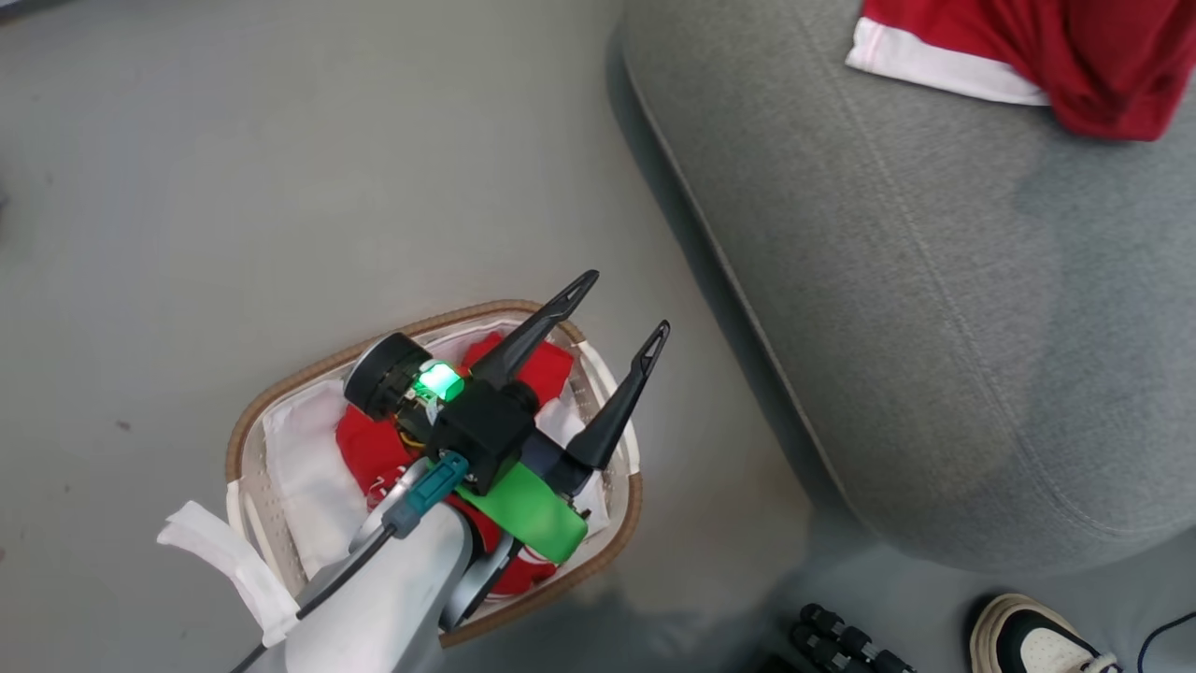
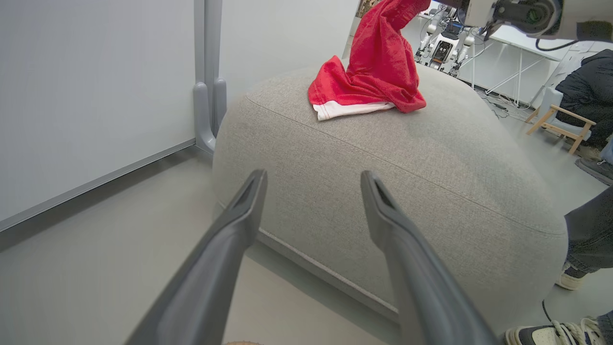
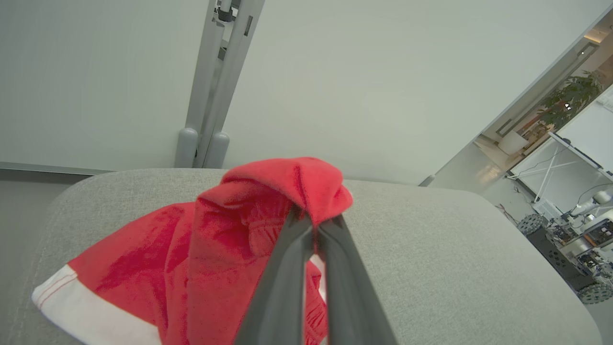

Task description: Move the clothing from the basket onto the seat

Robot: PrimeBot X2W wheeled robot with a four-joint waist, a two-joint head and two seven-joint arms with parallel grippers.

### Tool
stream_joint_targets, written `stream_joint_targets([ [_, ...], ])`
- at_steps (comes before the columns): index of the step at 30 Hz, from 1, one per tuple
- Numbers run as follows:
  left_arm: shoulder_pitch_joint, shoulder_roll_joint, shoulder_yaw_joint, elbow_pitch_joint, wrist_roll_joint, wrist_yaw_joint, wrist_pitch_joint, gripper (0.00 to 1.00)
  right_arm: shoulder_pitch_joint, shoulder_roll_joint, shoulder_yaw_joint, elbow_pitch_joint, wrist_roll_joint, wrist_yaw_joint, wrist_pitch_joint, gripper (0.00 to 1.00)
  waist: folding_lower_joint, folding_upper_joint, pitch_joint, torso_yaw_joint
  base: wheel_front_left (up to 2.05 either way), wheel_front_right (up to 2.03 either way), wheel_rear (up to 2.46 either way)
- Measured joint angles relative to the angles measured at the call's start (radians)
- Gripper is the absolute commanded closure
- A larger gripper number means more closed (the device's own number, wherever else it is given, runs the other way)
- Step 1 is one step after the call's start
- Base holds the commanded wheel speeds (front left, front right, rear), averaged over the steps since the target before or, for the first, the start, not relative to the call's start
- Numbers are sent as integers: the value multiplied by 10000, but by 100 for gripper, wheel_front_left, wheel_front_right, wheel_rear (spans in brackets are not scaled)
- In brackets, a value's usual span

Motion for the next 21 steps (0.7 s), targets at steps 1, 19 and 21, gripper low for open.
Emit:
stream_joint_targets([
  [1,-1,6,44,29,0,0,0,0,197,163,-111,115,-27,0,0,100,0,0,74,97,0,0,0],
  [19,775,-443,1580,571,8,0,0,0,4211,1452,-2209,299,-278,0,0,0,-1,0,-986,779,0,0,0],
  [21,1077,-520,1837,619,23,0,-2,0,4672,1597,-2393,113,-278,0,0,0,-1,0,-1251,845,0,0,0],
])
